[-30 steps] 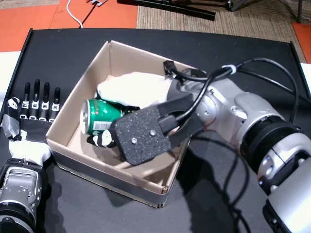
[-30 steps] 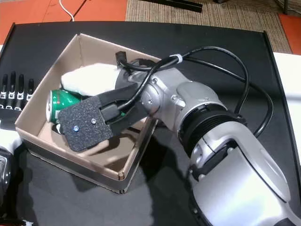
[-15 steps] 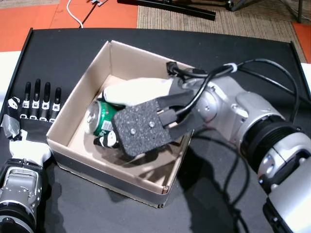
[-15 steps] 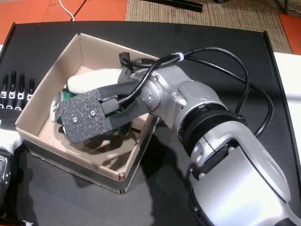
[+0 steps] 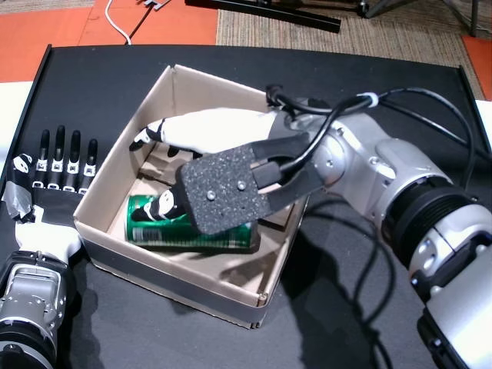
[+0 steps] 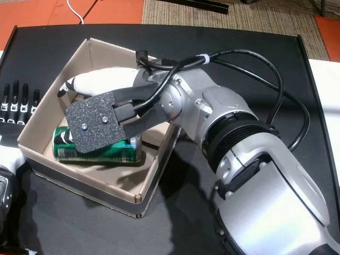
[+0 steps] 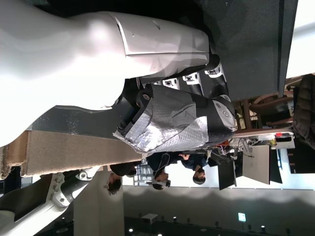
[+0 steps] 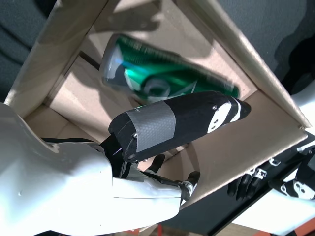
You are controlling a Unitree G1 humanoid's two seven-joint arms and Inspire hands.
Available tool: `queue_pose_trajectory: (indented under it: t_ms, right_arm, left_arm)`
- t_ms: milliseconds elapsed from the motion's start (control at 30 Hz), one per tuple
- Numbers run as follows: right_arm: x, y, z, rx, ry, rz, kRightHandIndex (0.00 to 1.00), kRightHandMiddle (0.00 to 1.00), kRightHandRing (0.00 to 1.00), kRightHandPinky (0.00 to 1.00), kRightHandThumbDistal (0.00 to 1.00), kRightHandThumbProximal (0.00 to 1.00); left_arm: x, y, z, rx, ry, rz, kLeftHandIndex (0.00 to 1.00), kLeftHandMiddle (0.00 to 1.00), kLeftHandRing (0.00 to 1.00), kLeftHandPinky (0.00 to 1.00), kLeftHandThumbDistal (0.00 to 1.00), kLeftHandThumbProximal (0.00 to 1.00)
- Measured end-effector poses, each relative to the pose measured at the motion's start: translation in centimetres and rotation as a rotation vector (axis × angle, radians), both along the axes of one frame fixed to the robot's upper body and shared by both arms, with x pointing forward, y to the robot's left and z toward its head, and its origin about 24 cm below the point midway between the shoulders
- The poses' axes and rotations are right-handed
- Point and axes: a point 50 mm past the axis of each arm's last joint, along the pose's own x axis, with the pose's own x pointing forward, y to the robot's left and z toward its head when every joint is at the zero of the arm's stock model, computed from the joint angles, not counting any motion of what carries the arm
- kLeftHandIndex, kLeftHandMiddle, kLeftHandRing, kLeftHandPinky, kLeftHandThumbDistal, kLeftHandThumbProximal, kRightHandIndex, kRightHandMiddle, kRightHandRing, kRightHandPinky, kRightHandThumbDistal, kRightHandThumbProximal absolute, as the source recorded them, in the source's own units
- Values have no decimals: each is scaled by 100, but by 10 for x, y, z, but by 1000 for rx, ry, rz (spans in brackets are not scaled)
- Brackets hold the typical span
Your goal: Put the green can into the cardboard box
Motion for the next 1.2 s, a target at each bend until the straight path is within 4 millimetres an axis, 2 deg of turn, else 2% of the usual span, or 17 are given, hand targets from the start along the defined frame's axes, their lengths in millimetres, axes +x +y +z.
queue_pose_trajectory:
  t_ms: [100, 167, 267, 333, 400, 500, 600, 700, 733, 867, 967, 1067, 1200]
  right_arm:
    - [0, 0, 0, 5, -5, -2, 80, 94, 100, 100, 100, 72]
    - [1, 0, 1, 13, -13, -6, 81, 93, 100, 100, 100, 71]
    - [1, -1, 2, 25, -28, -11, 81, 92, 100, 100, 100, 71]
    - [2, -2, 4, 45, -52, -10, 84, 93, 100, 100, 100, 71]
    - [3, -4, 8, 72, -82, -4, 86, 93, 100, 100, 100, 71]
    - [4, -7, 19, 159, -188, 12, 88, 93, 100, 100, 100, 72]
    - [4, -10, 33, 271, -318, 26, 91, 95, 100, 100, 97, 66]
    - [3, -14, 42, 354, -398, 39, 92, 94, 100, 100, 93, 70]
    - [3, -16, 45, 377, -423, 45, 92, 93, 100, 100, 95, 71]
    - [4, -29, 62, 449, -565, 56, 93, 90, 100, 100, 100, 69]
    - [4, -43, 76, 507, -700, 49, 89, 91, 100, 100, 100, 64]
    - [3, -57, 85, 560, -807, 47, 90, 89, 100, 100, 100, 73]
    - [3, -79, 97, 575, -920, 39, 90, 87, 100, 100, 99, 72]
  left_arm:
    - [0, 0, 0, 0, 0, 0, 57, 56, 66, 82, 0, 55]
    - [0, 0, 0, 0, 0, 1, 57, 56, 65, 80, 0, 51]
    - [0, 0, 0, 0, 4, 2, 54, 54, 63, 77, 0, 51]
    - [1, 0, 1, 2, 10, 1, 54, 56, 68, 78, 0, 54]
    - [1, 0, 1, 5, 11, 1, 53, 54, 65, 76, 0, 51]
    - [1, 0, 1, 4, 12, 3, 53, 54, 64, 75, 0, 52]
    - [1, 0, 1, 2, 13, 5, 57, 58, 67, 80, 0, 54]
    - [2, 0, 2, -1, 17, 7, 62, 62, 69, 81, 0, 57]
    - [2, 0, 2, -2, 17, 7, 62, 62, 69, 82, 0, 58]
    - [2, 0, 2, -2, 17, 8, 57, 58, 67, 80, 0, 58]
    - [2, 0, 2, -1, 17, 7, 56, 57, 67, 79, 0, 56]
    - [2, 0, 2, 1, 17, 5, 56, 56, 65, 77, 0, 54]
    - [2, 1, 2, 1, 17, 6, 59, 57, 66, 79, 0, 55]
